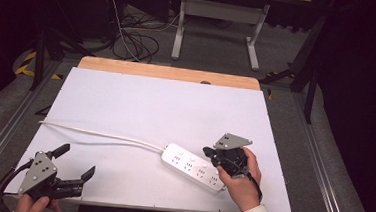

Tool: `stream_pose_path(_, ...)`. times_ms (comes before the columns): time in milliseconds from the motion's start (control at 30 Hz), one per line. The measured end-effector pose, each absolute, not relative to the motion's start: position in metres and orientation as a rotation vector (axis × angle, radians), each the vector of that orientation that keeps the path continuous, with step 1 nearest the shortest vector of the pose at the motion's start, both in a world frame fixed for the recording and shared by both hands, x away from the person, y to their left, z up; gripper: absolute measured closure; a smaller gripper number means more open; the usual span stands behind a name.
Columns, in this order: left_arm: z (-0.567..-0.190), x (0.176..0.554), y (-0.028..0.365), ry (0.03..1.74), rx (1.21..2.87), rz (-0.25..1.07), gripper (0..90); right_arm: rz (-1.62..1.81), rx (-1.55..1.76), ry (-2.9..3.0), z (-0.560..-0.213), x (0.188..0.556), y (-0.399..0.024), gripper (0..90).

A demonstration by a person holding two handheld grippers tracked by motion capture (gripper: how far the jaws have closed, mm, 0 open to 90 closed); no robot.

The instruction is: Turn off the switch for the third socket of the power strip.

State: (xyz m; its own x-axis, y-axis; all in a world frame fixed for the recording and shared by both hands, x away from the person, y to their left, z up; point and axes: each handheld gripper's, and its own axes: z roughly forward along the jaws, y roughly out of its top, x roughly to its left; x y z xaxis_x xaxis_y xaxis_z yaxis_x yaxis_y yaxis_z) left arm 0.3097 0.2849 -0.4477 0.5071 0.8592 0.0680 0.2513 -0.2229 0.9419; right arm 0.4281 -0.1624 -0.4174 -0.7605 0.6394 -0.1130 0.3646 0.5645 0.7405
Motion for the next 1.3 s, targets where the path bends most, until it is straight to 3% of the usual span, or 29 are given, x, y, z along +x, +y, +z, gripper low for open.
stream_pose_path(1300, -0.448, 0.310, 0.285, 0.938, 1.748, 0.752, 3.4, 0.770, 0.878, 2.684, -0.437, 0.439, -0.150, 90.0)
